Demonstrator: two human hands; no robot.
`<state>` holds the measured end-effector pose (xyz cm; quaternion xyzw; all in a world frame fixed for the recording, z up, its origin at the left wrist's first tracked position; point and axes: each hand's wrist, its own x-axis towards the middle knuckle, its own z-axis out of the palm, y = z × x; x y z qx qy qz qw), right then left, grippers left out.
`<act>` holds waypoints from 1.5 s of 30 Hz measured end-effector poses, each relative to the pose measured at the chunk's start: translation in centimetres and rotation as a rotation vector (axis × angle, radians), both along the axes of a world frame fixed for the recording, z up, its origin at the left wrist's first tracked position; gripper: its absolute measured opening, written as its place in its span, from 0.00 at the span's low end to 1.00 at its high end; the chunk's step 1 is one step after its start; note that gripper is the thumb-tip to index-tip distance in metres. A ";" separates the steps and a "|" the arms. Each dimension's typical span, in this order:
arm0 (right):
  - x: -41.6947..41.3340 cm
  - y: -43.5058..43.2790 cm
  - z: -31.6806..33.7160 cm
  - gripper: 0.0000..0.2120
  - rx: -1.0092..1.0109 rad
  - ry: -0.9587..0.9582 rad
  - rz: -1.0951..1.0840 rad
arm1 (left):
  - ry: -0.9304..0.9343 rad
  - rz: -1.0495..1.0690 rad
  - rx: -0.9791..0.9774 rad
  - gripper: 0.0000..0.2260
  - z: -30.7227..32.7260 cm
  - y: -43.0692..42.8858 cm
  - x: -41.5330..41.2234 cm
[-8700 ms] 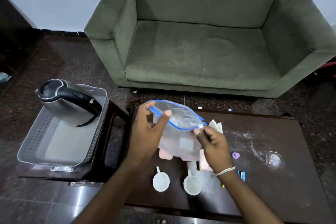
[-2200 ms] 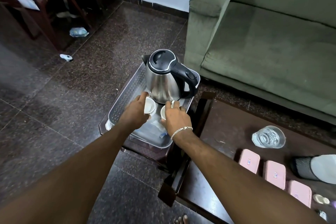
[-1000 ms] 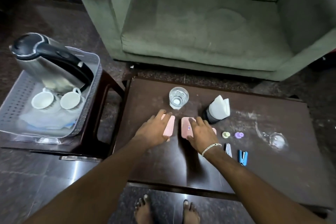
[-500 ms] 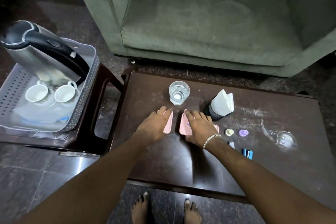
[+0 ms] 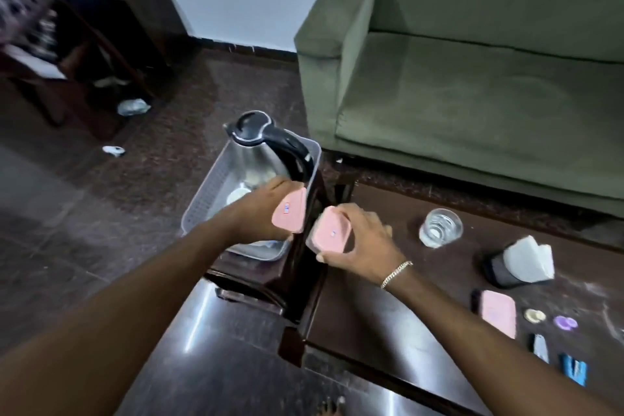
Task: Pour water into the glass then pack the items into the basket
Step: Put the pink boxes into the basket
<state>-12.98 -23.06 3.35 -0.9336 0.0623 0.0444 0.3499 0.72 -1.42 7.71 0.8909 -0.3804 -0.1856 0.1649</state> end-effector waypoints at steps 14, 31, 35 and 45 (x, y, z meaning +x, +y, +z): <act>9.6 11.7 -2.2 0.34 -0.245 0.183 0.258 | 0.194 -0.009 0.278 0.39 -6.5 9.8 5.1; 8.9 14.4 -3.9 0.19 -0.470 0.160 0.243 | 0.163 -0.106 0.383 0.35 -8.8 9.8 6.3; 8.3 15.3 -4.1 0.11 -0.428 0.101 0.228 | 0.137 -0.087 0.376 0.32 -8.9 9.3 5.7; 8.0 16.4 -4.8 0.11 -0.408 0.080 0.170 | -0.174 -0.119 0.477 0.31 -8.7 9.2 4.5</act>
